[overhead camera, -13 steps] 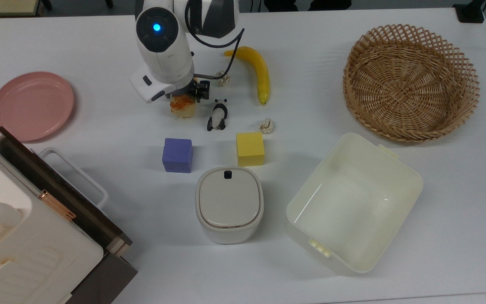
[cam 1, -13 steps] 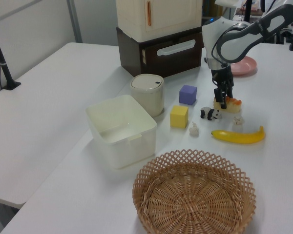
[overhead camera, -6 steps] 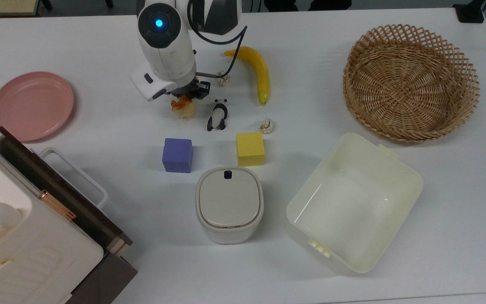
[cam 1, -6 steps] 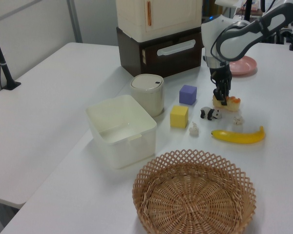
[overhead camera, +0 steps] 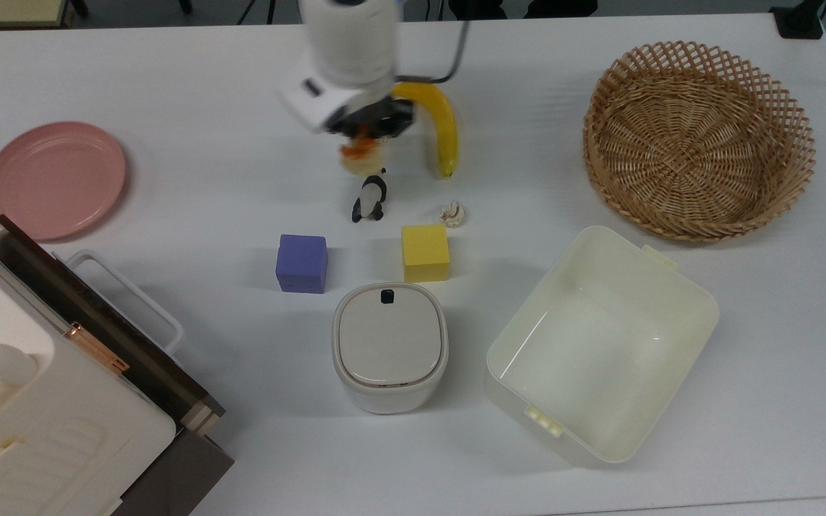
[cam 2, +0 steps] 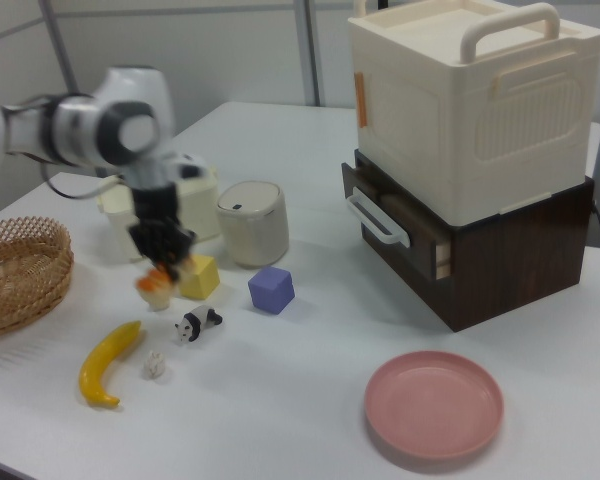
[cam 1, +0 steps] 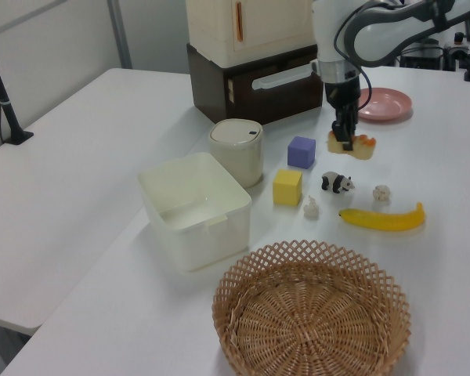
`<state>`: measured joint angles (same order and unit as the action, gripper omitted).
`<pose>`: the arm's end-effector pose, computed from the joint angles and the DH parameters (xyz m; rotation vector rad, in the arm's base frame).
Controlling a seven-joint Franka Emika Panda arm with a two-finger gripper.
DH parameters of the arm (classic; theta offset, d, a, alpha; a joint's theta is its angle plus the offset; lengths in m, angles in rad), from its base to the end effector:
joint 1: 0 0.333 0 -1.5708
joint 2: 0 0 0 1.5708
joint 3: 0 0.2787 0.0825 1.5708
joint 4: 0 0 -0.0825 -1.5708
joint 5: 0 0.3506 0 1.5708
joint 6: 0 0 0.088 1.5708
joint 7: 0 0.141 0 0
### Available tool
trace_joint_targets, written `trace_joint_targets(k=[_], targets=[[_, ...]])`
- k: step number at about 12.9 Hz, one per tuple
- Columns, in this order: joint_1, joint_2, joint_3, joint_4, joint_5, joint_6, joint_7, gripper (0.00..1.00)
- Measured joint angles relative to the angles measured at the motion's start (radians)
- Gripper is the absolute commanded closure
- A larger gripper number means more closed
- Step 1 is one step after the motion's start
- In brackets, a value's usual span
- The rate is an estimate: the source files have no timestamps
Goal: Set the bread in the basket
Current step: 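Carry the held bread roll over the wicker basket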
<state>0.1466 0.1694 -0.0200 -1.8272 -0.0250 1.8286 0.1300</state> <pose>0.5408 0.0663 0.3704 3.0831 0.0077 -0.2521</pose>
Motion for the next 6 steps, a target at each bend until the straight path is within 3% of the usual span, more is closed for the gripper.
trace_joint_targets(k=[6], targets=[[0.287, 0.0, 0.011, 0.108, 0.002, -0.003, 0.17, 0.75]])
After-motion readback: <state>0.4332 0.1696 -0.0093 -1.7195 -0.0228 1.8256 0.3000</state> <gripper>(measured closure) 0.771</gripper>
